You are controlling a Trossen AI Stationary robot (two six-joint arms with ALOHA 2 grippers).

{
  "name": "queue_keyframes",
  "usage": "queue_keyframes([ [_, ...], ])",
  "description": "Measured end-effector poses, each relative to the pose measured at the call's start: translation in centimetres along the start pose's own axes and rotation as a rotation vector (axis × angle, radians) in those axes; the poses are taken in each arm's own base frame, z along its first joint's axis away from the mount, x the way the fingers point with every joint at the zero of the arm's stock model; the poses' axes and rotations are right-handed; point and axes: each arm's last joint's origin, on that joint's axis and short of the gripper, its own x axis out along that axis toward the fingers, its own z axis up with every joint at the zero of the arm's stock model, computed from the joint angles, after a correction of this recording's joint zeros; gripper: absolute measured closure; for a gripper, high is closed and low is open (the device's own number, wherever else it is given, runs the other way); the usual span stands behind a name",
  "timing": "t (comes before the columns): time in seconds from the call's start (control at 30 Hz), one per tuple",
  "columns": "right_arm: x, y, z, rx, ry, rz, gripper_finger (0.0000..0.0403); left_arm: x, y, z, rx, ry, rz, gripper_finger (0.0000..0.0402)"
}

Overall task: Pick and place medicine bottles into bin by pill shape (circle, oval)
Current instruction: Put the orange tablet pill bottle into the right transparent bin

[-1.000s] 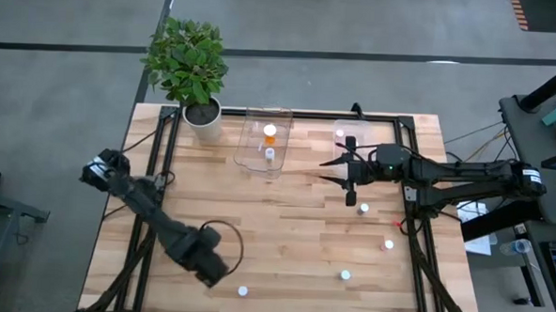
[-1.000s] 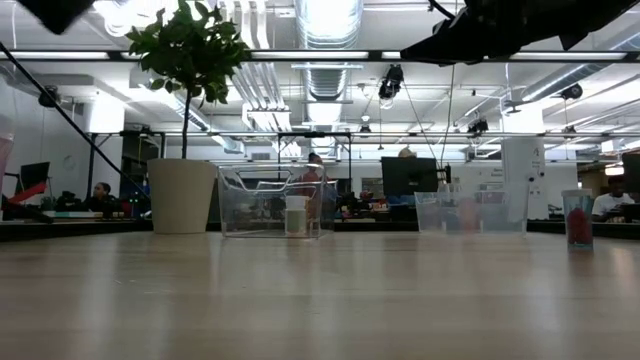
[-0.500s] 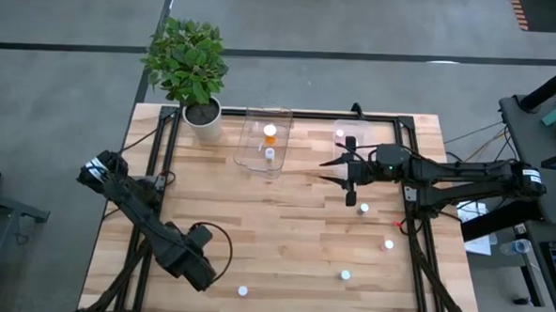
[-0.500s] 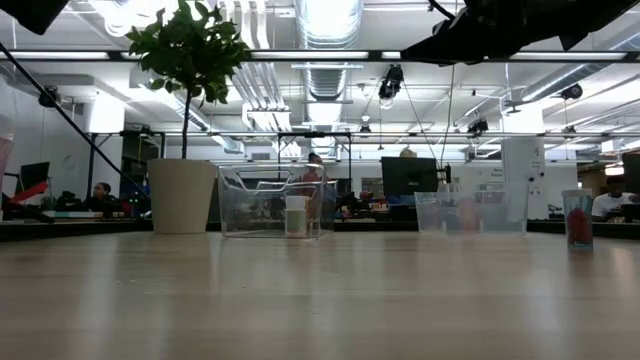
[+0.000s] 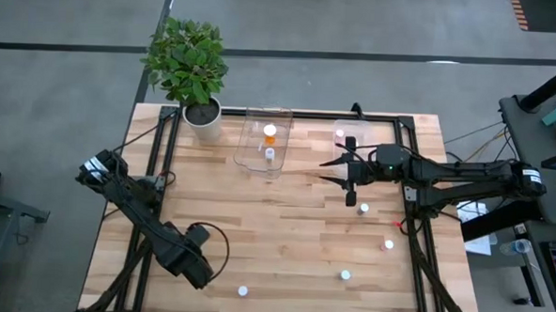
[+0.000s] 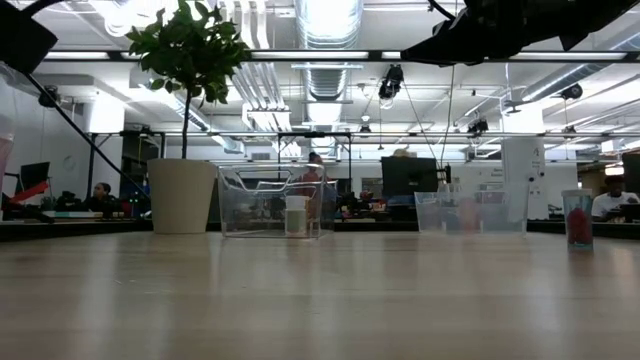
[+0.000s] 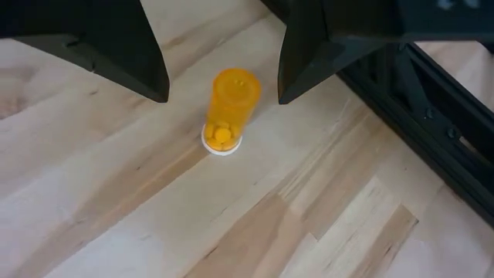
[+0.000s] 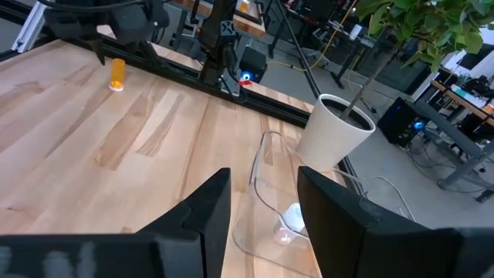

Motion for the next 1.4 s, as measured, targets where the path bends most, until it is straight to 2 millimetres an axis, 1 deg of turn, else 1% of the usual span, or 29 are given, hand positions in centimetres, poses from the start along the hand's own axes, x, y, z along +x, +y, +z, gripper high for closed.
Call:
queue_keyframes([
  [0.27, 0.0, 0.0, 0.0, -0.003, 0.001, 0.0, 0.0261, 0.9, 0.3, -0.3, 0.002, -0.002, 0.014, 0.0176],
  [0.43, 0.0, 0.0, 0.0, -0.003, 0.001, 0.0, 0.0261, 1.8, 0.0, -0.3, 0.007, 0.003, -0.034, 0.0176],
  [0.57, 0.0, 0.0, 0.0, -0.003, 0.001, 0.0, 0.0261, 2.1, 0.1, -0.3, 0.006, 0.003, -0.031, 0.0178],
  [0.67, 0.0, 0.0, 0.0, -0.003, 0.001, 0.0, 0.0261, 2.3, 0.2, -0.3, 0.006, 0.002, -0.027, 0.0194],
  [0.97, 0.0, 0.0, 0.0, -0.003, 0.001, 0.0, 0.0261, 2.6, 0.3, -0.3, 0.004, 0.002, -0.031, 0.0278],
  [1.1, 0.0, 0.0, 0.0, -0.003, 0.001, 0.0, 0.0261, 2.6, 0.3, -0.2, 0.003, 0.003, -0.031, 0.0308],
  [1.23, 0.0, 0.0, 0.0, 0.001, 0.001, 0.0, 0.0261, 2.3, 0.2, -0.2, 0.002, 0.002, -0.037, 0.0323],
  [1.4, 0.0, 0.0, -0.1, 0.001, 0.004, 0.002, 0.0261, 0.9, -0.6, -0.1, 0.006, -0.028, -0.091, 0.0323],
])
